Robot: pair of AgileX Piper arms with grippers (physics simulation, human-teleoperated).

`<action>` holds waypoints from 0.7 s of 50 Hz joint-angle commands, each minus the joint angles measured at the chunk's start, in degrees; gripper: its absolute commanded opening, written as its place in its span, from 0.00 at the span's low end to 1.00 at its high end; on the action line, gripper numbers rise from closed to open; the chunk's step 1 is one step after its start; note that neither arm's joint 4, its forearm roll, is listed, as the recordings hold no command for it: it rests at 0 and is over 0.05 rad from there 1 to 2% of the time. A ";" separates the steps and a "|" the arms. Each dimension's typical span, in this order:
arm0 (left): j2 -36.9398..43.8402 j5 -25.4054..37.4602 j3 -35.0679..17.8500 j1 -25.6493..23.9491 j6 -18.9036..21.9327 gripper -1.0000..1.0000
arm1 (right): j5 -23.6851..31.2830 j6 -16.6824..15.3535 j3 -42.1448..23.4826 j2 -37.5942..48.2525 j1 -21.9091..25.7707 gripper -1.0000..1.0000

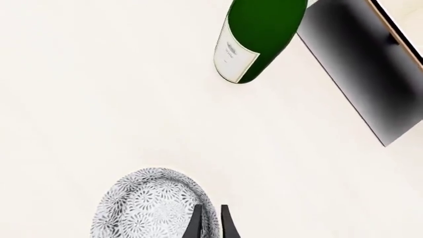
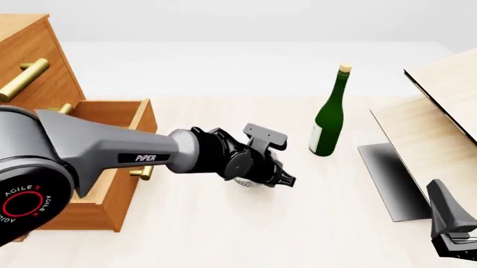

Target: Put the bowl in the bottom drawer of the cabinet.

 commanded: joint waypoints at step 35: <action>-17.55 -1.68 8.52 1.27 2.64 0.00 | 0.00 0.00 0.00 0.00 0.00 1.00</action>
